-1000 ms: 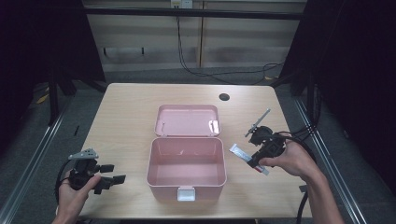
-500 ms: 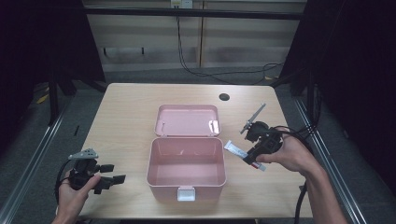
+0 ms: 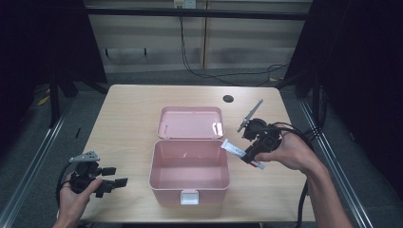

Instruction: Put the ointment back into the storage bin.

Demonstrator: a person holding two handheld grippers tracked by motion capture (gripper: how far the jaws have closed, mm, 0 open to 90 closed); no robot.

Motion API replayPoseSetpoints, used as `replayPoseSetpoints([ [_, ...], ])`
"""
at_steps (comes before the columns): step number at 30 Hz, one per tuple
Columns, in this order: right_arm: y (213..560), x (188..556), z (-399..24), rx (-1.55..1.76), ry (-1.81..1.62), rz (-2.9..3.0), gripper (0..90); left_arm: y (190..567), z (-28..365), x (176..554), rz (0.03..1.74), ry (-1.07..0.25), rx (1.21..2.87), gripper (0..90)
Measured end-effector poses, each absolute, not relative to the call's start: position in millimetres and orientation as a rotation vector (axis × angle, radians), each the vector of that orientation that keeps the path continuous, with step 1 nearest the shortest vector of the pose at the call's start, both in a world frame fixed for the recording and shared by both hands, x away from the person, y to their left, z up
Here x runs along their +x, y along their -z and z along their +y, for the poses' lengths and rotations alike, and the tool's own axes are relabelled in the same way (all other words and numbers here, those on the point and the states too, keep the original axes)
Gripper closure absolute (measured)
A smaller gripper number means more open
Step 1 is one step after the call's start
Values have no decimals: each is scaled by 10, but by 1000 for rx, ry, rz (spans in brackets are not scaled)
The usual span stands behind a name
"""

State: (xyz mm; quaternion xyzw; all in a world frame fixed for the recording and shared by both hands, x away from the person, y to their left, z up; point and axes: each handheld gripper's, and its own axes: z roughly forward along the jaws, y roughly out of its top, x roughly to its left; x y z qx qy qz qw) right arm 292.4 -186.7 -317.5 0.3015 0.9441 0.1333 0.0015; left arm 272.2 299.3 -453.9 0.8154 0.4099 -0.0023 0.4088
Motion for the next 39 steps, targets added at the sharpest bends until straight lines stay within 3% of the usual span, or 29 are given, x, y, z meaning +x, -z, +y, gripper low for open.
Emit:
replayPoseSetpoints([
  [39,3244,2982,-918,631,-328,3121,717,4534,2989,2718,1026,6,2053,227],
])
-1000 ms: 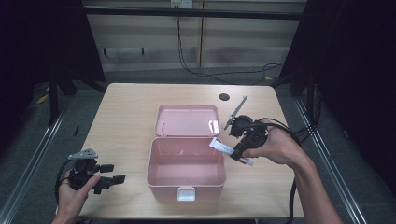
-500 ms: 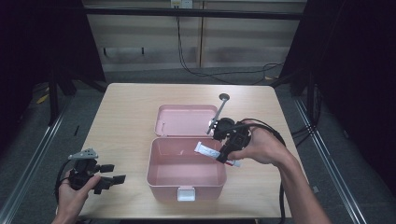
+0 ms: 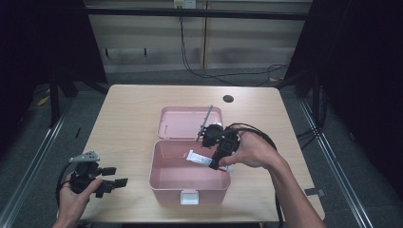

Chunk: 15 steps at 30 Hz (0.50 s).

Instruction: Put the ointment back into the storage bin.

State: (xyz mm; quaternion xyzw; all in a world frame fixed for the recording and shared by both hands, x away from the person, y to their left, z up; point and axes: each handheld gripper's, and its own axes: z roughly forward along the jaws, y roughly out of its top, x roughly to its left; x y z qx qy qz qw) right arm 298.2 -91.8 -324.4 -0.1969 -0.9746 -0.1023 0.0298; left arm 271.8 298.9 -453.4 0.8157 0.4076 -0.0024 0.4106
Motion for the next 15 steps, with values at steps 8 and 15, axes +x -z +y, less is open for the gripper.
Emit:
replayPoseSetpoints([
  [8,3335,2984,-755,-552,298,-2991,717,4531,2991,2718,1020,2,2053,227],
  [15,3445,2999,-643,-497,280,-2980,717,4531,2990,2718,1019,2,2054,228],
])
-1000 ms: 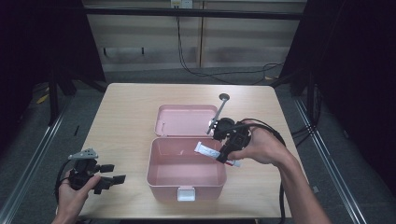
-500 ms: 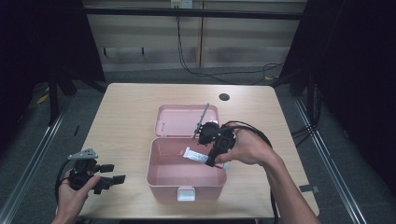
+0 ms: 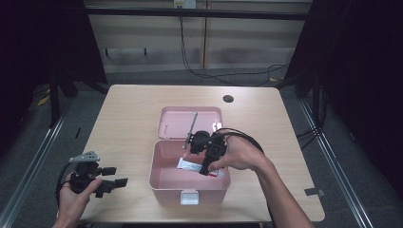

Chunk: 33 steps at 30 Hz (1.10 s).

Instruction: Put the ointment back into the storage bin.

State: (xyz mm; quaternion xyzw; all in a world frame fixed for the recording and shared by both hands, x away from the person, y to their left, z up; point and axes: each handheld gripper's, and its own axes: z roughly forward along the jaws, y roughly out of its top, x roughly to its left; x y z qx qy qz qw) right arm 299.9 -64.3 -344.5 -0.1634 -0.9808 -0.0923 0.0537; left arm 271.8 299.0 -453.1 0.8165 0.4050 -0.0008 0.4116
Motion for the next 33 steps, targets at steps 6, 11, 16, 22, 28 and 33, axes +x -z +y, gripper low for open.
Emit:
replayPoseSetpoints([
  [6,3573,2994,-523,-449,252,-2960,717,4531,2984,2719,1014,6,2058,228],
  [11,3621,3003,-480,-434,248,-2948,717,4531,2981,2720,1016,6,2057,227],
  [16,3701,2995,-413,-391,215,-2941,717,4531,2981,2718,1018,5,2056,228],
  [22,3783,3040,-364,-413,222,-2931,717,4531,2982,2718,1016,3,2056,228],
  [28,3910,3020,-276,-352,221,-2919,718,4531,2977,2717,1017,10,2056,228],
  [33,3990,3019,-255,-328,197,-2908,717,4531,2980,2717,1016,6,2056,228],
])
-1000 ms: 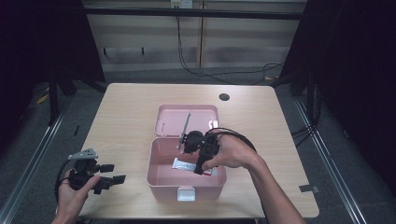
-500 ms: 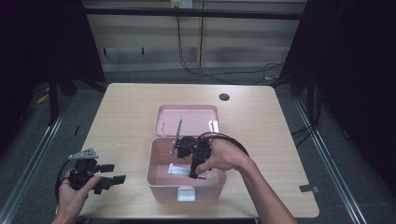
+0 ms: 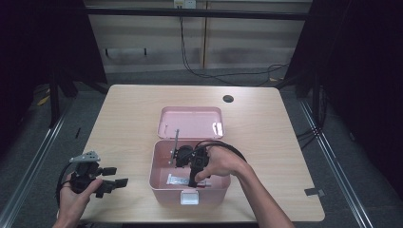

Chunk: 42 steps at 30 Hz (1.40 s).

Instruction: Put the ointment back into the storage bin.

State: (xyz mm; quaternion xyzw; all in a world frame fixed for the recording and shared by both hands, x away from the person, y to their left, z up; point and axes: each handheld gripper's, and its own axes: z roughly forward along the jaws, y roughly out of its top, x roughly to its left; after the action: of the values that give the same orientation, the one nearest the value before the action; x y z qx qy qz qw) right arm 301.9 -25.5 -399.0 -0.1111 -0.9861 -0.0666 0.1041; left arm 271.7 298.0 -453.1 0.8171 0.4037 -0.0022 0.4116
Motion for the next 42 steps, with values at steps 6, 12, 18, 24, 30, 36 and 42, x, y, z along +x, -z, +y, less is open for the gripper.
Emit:
replayPoseSetpoints([
  [6,4087,3036,-250,-306,201,-2888,717,4532,2978,2719,1016,7,2058,228],
  [12,4167,3044,-234,-288,188,-2879,717,4533,2979,2719,1015,7,2064,228],
  [18,4241,3045,-218,-280,166,-2861,717,4535,2980,2723,1013,7,2066,228],
  [24,4313,3066,-187,-296,157,-2854,717,4534,2980,2721,1015,7,2059,228],
  [30,4331,3069,-174,-277,140,-2855,717,4534,2981,2723,1014,5,2065,228],
  [36,4341,3057,-111,-254,131,-2854,717,4535,2980,2722,1016,5,2060,228],
  [42,4445,3059,-38,-226,79,-2837,717,4533,2981,2721,1014,8,2060,228],
])
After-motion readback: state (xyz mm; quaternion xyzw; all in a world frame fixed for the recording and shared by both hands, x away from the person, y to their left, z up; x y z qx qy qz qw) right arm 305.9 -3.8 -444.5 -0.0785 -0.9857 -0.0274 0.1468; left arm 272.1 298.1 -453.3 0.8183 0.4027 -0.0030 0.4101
